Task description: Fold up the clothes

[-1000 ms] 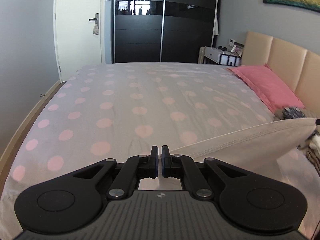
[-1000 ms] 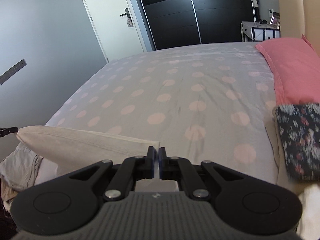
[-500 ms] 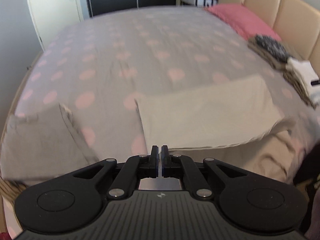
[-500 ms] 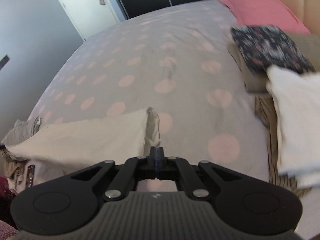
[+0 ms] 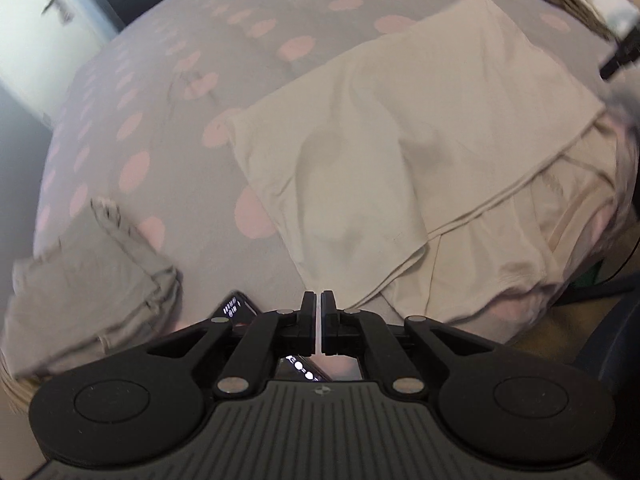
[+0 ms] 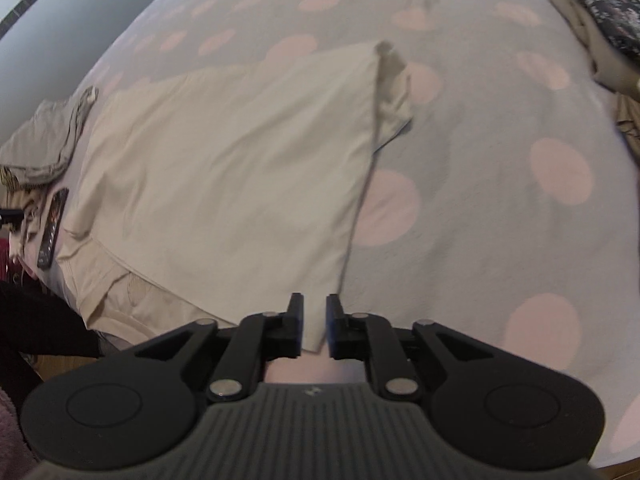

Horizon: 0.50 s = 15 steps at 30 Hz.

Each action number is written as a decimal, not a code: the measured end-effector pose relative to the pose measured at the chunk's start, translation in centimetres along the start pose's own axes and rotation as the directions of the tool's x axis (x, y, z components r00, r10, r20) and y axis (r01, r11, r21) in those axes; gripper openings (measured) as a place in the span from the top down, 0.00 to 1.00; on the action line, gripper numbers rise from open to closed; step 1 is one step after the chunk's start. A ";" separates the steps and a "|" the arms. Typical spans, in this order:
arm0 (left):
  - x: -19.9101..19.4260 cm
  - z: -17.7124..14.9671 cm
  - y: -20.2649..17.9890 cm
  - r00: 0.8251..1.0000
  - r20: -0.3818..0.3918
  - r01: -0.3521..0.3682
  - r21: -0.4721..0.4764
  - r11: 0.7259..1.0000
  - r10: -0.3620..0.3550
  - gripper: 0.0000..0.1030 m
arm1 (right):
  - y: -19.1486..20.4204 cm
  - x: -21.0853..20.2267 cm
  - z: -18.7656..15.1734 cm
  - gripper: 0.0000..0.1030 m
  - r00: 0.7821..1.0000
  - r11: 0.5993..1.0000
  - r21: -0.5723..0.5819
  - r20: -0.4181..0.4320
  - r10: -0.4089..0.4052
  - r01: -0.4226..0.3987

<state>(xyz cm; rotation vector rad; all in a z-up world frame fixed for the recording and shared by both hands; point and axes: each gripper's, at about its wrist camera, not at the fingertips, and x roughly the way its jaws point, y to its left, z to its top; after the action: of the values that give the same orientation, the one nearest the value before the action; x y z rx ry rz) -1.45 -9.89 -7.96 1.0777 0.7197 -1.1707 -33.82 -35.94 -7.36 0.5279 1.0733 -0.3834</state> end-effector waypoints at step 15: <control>8.3 -1.7 -6.3 0.995 -0.071 -0.029 0.489 0.872 0.072 0.79 | 8.3 3.2 -1.7 0.63 0.985 0.792 -0.601 -0.048 -0.168 0.106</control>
<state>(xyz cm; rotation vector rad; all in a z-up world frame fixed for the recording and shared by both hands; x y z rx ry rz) -5.07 -11.43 -17.71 1.5699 0.4626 -1.3020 -29.22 -28.33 -9.04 -0.1031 1.2608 -0.1253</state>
